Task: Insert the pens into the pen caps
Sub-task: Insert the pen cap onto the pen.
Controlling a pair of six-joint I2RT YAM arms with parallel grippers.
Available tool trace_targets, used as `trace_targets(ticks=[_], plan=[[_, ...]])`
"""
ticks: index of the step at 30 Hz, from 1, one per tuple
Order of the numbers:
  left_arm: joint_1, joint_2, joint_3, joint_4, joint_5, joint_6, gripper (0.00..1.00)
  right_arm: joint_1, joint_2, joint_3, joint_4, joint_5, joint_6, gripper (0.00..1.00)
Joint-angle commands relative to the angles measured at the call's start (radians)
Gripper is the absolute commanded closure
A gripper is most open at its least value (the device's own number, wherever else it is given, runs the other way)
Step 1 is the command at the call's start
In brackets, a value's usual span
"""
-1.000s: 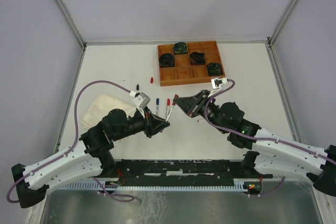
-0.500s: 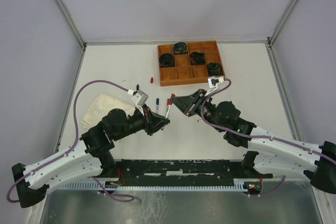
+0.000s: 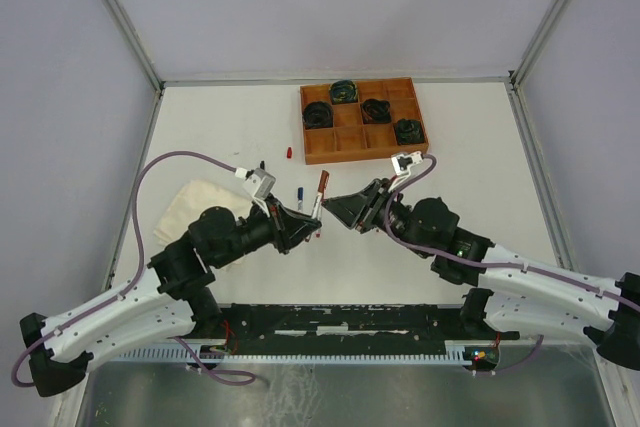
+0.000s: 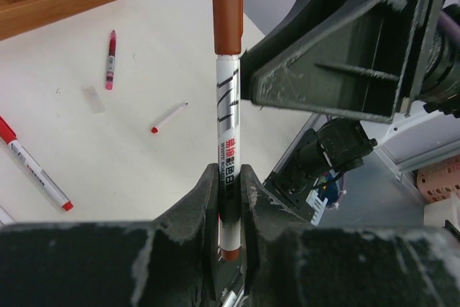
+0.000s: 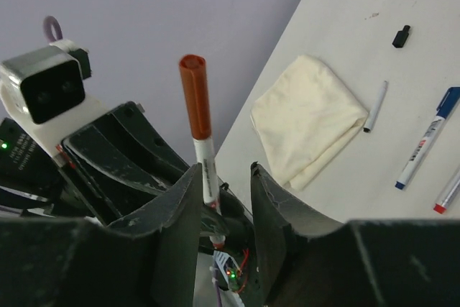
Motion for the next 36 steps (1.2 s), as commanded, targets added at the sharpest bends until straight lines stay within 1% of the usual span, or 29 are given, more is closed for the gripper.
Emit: trace_targets(ticks=[1,5,10,16,20,23,27,36], plan=[[0.001,-0.028,0.049,0.064,-0.042,0.003,0.92,0.005,-0.027,0.038,-0.044,-0.029,-0.03,0.57],[0.003,-0.032,0.055,0.037,-0.041,0.013,0.92,0.005,-0.071,0.047,-0.099,0.016,-0.05,0.53],[0.003,-0.037,0.051,0.034,0.009,0.026,0.95,0.005,-0.113,0.102,-0.172,0.09,-0.092,0.46],[0.001,-0.042,0.042,0.052,0.064,0.025,0.94,0.005,-0.086,0.185,-0.176,0.133,-0.12,0.4],[0.003,-0.038,0.035,0.082,0.12,0.026,0.95,0.005,-0.038,0.241,-0.182,0.136,-0.134,0.39],[0.002,-0.031,0.035,0.092,0.146,0.027,0.97,0.005,-0.007,0.274,-0.186,0.125,-0.141,0.4],[0.002,-0.029,0.035,0.106,0.166,0.03,0.97,0.005,0.021,0.294,-0.183,0.105,-0.142,0.43],[0.001,-0.025,0.034,0.108,0.178,0.033,0.97,0.005,0.041,0.294,-0.172,0.066,-0.133,0.56]])
